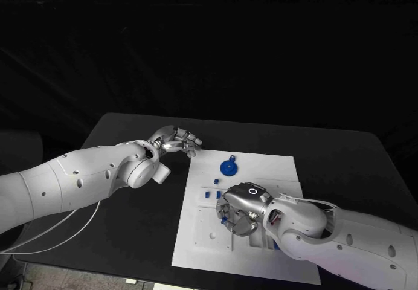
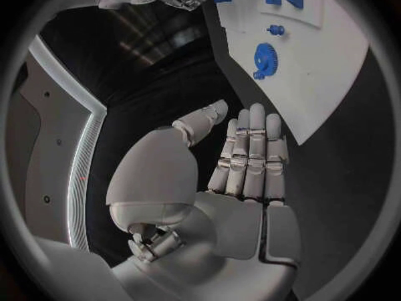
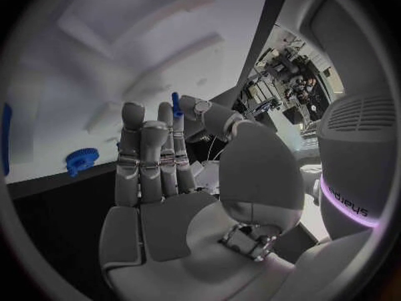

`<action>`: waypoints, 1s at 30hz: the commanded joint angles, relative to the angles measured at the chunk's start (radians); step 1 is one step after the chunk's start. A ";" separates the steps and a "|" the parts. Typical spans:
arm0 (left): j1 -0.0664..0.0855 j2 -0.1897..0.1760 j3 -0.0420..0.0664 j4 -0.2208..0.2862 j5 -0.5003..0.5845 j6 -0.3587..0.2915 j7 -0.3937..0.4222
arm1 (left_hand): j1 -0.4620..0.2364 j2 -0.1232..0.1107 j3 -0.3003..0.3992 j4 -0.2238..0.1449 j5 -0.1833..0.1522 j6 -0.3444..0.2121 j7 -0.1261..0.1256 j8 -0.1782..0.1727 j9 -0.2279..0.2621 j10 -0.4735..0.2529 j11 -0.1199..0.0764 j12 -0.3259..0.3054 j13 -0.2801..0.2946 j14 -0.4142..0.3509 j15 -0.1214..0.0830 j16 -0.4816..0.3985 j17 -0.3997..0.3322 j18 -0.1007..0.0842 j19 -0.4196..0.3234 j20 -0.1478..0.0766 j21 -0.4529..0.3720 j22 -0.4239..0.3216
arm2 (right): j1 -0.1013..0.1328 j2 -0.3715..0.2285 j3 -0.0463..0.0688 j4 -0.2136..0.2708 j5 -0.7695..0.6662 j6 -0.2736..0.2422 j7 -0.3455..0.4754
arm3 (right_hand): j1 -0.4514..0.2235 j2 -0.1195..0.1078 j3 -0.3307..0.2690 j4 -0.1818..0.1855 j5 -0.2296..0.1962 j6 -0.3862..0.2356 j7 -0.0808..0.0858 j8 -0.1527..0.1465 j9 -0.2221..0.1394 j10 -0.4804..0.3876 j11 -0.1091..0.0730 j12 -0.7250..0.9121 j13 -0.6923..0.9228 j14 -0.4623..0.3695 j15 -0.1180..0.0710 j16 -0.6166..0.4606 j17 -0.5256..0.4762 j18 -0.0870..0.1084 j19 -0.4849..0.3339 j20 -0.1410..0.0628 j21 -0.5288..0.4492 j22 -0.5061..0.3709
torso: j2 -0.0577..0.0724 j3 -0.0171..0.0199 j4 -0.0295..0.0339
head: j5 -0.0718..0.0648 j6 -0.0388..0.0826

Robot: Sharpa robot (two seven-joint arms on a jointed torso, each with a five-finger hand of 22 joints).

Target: Assemble the parts on the task board

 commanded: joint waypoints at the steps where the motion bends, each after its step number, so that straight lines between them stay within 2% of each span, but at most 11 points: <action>1: 0.000 -0.001 0.001 0.003 0.001 -0.001 0.016 | 0.003 0.004 -0.002 0.003 0.005 -0.007 -0.003 0.004 -0.001 -0.006 0.001 -0.003 -0.001 0.005 0.005 -0.005 0.002 -0.001 -0.003 0.003 -0.005 0.002 | -0.002 0.002 0.001 -0.003 -0.061 0.009 -0.018 | -0.003 0.009 -0.006 0.000 0.003 -0.004 -0.002 0.001 0.001 0.005 0.000 0.005 -0.001 -0.020 -0.019 0.004 -0.001 0.026 0.002 -0.005 0.006 0.020 | 0.001 -0.0005 0.0016 | 0.007 -0.005; 11: 0.000 -0.004 0.001 0.004 0.001 0.002 0.013 | 0.003 0.004 -0.003 0.004 0.004 -0.007 -0.003 0.004 -0.002 -0.006 0.001 -0.004 -0.001 0.004 0.006 -0.006 0.003 -0.001 -0.003 0.004 -0.006 0.002 | -0.002 0.000 0.001 -0.004 -0.067 0.021 -0.026 | -0.002 0.008 -0.005 0.000 0.002 -0.004 -0.002 0.000 0.002 0.006 0.000 0.005 0.001 -0.020 -0.019 0.005 -0.002 0.026 0.003 -0.004 0.006 0.020 | 0.000 -0.0020 0.0012 | 0.010 -0.013; 30: 0.000 -0.005 0.000 0.001 0.001 0.007 0.004 | 0.003 0.003 -0.003 0.004 0.003 -0.009 -0.003 0.004 -0.002 -0.007 0.002 -0.005 -0.002 0.004 0.006 -0.011 0.008 -0.001 -0.004 0.004 -0.008 0.003 | -0.002 -0.008 0.001 0.006 -0.068 0.033 -0.021 | -0.003 0.008 -0.005 0.000 0.002 -0.003 -0.002 0.000 0.004 0.006 -0.001 0.004 0.003 -0.019 -0.019 0.007 -0.003 0.026 0.005 -0.004 0.007 0.020 | 0.000 -0.0004 0.0009 | 0.010 -0.019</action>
